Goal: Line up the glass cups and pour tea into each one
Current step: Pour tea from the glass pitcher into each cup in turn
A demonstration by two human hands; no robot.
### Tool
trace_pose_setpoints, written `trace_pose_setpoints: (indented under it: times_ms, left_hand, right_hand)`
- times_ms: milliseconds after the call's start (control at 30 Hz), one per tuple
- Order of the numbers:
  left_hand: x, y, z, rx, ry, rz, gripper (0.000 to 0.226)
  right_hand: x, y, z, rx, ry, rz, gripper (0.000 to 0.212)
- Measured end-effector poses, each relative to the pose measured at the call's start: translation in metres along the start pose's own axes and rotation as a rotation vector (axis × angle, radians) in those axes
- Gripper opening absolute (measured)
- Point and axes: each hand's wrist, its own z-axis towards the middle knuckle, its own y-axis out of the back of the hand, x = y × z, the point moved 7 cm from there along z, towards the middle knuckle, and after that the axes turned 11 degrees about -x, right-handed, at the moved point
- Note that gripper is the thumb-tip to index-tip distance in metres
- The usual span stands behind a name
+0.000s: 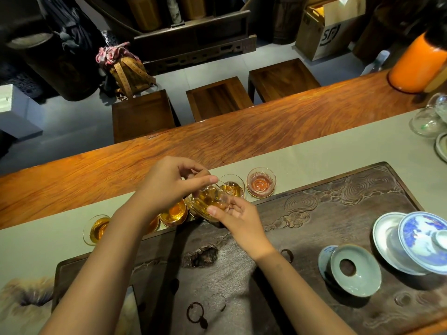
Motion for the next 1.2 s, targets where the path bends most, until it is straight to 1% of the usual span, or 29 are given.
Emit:
trace_pose_setpoints:
  times_ms: [167,333,900,1067,1200]
  left_hand:
    - [-0.001,0.001,0.001,0.005,0.007,-0.009,0.037]
    - [0.000,0.000,0.002,0.010,0.023,-0.011,0.035]
    - [0.004,-0.001,0.004,0.009,0.022,-0.012,0.035]
    - [0.005,0.001,0.001,0.008,-0.007,-0.023,0.033]
    - [0.007,0.005,-0.010,0.000,-0.053,-0.105,0.027]
  right_hand:
    - [0.000,0.000,0.001,0.005,0.004,0.003,0.039]
    - [0.001,-0.001,-0.001,0.012,0.008,-0.001,0.026]
    - [-0.002,0.001,0.000,0.015,0.019,-0.051,0.018]
    - [-0.004,0.003,0.002,-0.010,0.017,-0.074,0.033]
    - [0.000,0.005,0.001,-0.021,0.058,-0.111,0.046]
